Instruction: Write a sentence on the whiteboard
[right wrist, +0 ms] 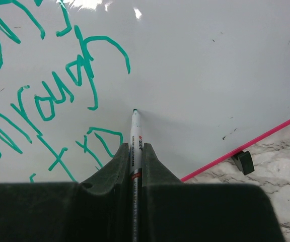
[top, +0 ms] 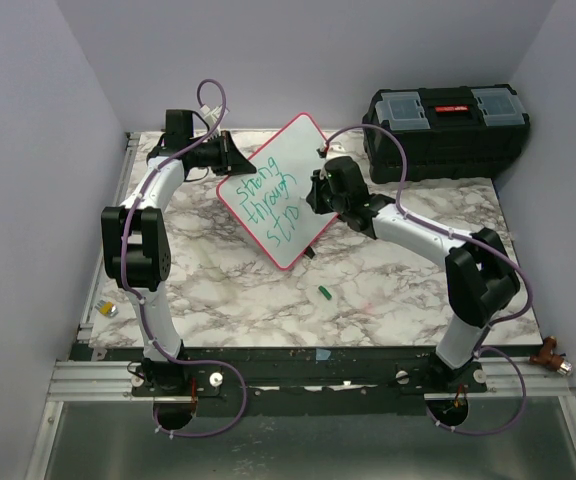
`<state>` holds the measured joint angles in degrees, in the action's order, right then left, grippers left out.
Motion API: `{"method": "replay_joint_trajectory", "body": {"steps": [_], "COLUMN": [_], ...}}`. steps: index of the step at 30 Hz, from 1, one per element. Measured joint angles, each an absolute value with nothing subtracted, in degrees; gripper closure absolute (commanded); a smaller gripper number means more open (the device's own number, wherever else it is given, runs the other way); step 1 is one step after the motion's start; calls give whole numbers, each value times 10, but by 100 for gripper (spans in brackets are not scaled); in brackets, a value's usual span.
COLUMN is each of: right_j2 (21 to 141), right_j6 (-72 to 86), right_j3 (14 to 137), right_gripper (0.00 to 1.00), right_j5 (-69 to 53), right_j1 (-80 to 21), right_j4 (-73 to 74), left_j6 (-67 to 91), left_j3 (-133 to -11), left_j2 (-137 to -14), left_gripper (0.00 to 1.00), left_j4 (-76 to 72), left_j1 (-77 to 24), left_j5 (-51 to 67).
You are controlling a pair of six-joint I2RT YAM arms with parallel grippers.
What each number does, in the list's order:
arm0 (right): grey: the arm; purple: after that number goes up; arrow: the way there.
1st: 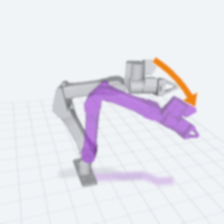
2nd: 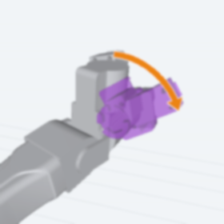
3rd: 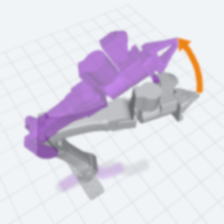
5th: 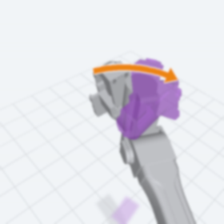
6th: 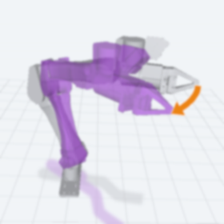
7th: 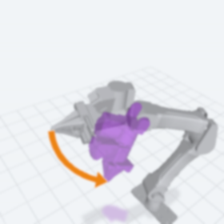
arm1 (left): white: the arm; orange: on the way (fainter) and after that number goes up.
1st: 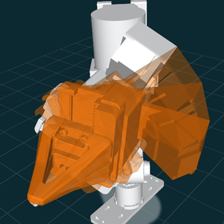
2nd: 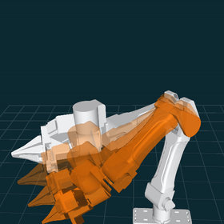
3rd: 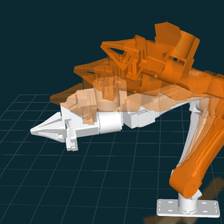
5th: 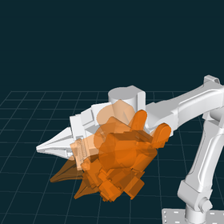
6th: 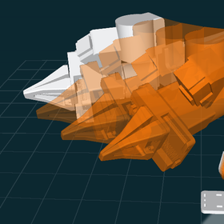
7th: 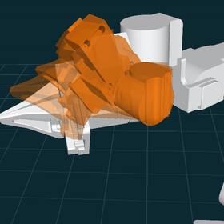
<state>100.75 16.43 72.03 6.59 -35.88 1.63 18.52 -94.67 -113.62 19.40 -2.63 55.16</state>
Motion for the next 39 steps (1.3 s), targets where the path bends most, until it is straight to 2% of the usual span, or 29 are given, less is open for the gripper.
{"method": "replay_joint_trajectory", "body": {"steps": [26, 39], "right_j2": [998, 991], "right_j6": [154, 157], "right_j3": [698, 684], "right_gripper": [100, 99], "right_j5": [1, 34], "right_j1": [-352, -352], "right_j4": [-5, 1], "left_j6": [186, 186], "left_j3": [-947, -947], "left_j2": [-1136, -1136], "left_gripper": [100, 100], "left_j4": [194, 193], "left_j1": [-27, -27], "left_j5": [552, 552]}}
